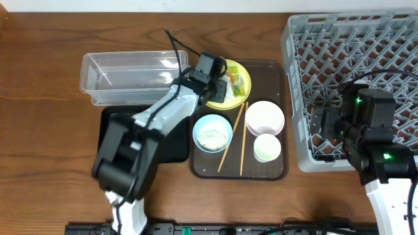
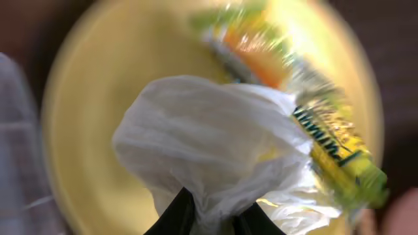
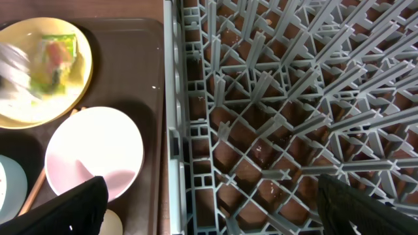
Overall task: Sort waste into correct bins and load items into the dishwasher rack
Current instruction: 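Reach the left gripper to the yellow plate and grasp the snack wrapper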
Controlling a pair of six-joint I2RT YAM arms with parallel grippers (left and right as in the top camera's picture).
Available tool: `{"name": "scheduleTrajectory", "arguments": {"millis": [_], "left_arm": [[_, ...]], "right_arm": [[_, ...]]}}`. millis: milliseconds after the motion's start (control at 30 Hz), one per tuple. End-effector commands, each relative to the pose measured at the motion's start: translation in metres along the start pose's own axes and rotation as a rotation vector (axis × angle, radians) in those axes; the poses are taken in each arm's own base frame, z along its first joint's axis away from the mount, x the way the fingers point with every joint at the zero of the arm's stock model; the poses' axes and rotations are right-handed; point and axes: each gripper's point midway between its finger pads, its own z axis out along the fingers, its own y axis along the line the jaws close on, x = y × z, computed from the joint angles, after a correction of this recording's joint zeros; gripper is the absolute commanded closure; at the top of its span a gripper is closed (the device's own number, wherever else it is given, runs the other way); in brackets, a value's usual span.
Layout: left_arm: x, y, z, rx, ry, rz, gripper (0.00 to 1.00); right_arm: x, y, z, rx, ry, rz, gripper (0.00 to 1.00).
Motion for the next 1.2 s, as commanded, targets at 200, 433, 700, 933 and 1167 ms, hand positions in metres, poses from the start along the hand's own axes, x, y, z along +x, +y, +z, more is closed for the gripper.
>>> {"name": "scheduleTrajectory", "arguments": {"millis": [200, 433, 700, 933, 1167], "left_arm": [[-0.07, 0.06, -0.131, -0.174, -0.271, -0.094, 0.81], [-0.053, 0.125, -0.131, -0.311, -0.201, -0.192, 0.55], [-0.072, 0.073, -0.126, -0.059, -0.253, -0.158, 0.26], [-0.063, 0.015, -0.095, 0.06, -0.207, -0.263, 0.26], [-0.022, -0.018, -0.03, 0.08, -0.045, -0.54, 0.26]], "right_arm": [[-0.008, 0.005, -0.006, -0.016, -0.024, -0.016, 0.01], [-0.008, 0.005, -0.006, -0.016, -0.023, -0.016, 0.01], [-0.009, 0.005, -0.006, -0.016, -0.026, -0.016, 0.01], [-0.009, 0.006, -0.006, -0.016, -0.026, -0.016, 0.01], [-0.009, 0.006, -0.006, -0.016, -0.025, -0.016, 0.01]]}}
